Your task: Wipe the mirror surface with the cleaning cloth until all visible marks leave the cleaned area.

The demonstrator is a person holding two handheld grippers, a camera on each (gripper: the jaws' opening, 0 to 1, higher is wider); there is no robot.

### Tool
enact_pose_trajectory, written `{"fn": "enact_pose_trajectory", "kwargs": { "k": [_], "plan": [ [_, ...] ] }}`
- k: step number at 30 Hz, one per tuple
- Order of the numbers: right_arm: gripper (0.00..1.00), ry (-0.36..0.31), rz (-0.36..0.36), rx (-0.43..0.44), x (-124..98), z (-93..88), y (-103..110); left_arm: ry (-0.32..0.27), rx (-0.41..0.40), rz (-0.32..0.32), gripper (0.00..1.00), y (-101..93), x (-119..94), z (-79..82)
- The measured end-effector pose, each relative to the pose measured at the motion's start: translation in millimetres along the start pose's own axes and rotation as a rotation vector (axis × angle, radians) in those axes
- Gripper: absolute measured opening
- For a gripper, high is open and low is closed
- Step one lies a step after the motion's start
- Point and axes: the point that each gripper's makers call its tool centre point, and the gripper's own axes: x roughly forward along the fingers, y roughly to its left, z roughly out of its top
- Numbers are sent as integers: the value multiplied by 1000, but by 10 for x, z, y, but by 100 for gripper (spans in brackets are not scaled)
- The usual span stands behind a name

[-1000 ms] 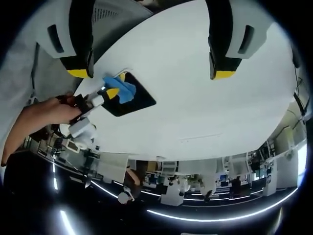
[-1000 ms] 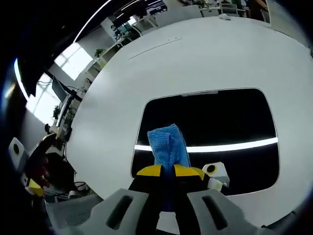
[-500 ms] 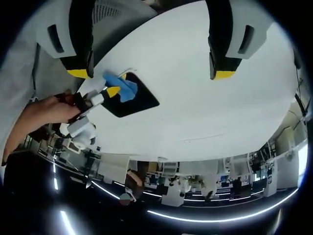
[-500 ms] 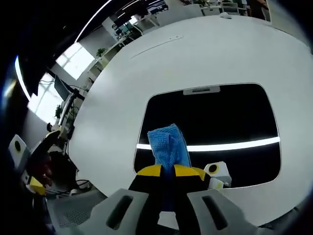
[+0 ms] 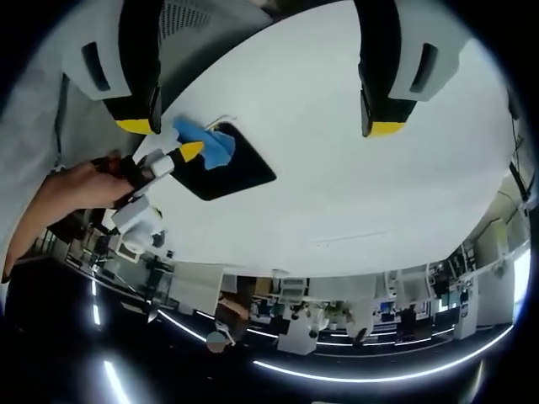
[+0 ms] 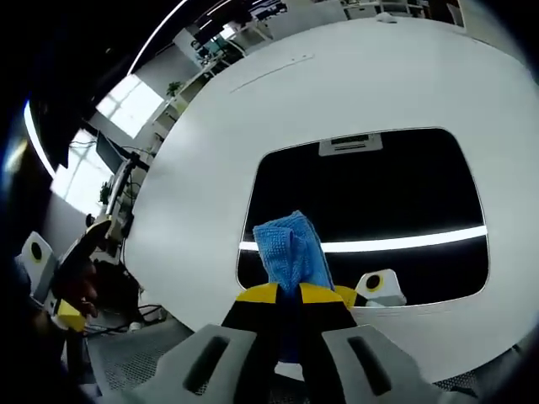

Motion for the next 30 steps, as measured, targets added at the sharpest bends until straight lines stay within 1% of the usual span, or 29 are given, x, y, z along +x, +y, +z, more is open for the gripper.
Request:
{"fn": "enact_pose_trajectory", "kwargs": {
  "k": [18,21,30],
  "plan": [
    [1,-8,3,0,-24,10,-14,3,4,-2,99,-32,-9,-16],
    [1,-10,5,9,-39,20,-47,3,5,-3,99,-41,-11,-17],
    [2,-28,5,72,-139,27,-246,3,5,6,99,-31,-32,-14]
  ]
}}
